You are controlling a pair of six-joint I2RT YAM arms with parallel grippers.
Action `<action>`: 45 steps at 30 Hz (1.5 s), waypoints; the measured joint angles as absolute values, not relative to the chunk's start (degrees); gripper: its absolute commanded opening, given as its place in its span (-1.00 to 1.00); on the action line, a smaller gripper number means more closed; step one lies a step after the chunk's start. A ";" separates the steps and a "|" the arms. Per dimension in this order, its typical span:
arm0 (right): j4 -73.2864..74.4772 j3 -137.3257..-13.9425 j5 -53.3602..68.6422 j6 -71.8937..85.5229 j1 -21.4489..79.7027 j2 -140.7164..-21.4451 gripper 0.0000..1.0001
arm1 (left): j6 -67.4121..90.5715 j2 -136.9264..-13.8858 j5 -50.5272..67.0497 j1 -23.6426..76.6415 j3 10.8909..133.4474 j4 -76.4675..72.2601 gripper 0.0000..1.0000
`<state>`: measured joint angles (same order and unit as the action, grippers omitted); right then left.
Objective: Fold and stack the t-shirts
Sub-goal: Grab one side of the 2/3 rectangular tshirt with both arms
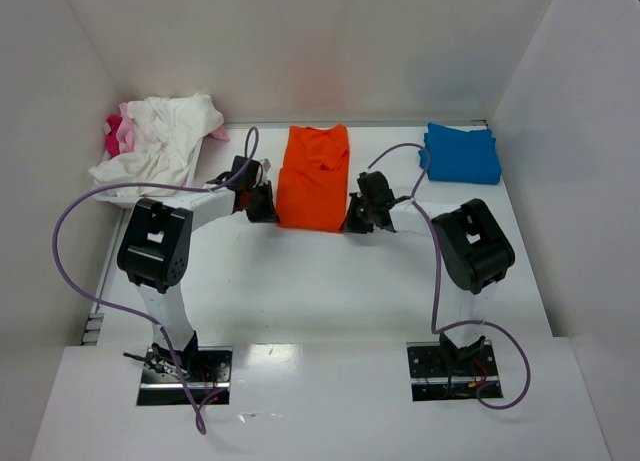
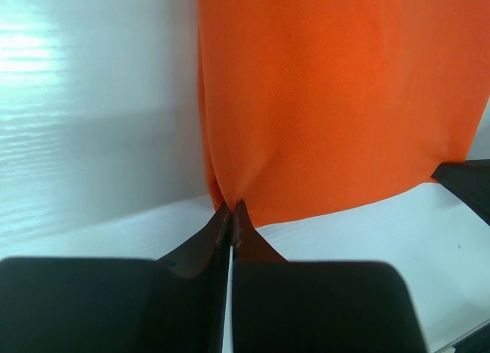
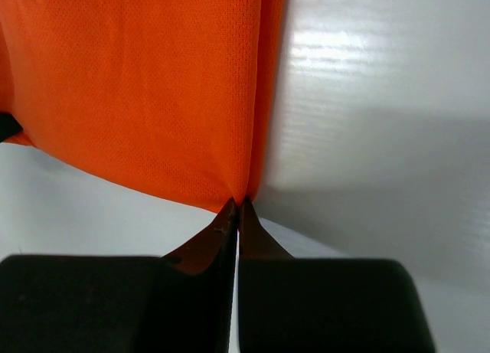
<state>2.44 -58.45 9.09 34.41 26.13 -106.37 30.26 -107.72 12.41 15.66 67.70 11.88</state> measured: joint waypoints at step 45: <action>23.64 -43.64 8.40 44.26 31.00 -56.00 -1.00 | 37.15 -71.93 11.77 27.64 65.26 38.84 -1.00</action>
<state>23.64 -43.64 8.40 44.26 31.00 -56.00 37.15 -71.93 11.77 27.64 65.26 38.84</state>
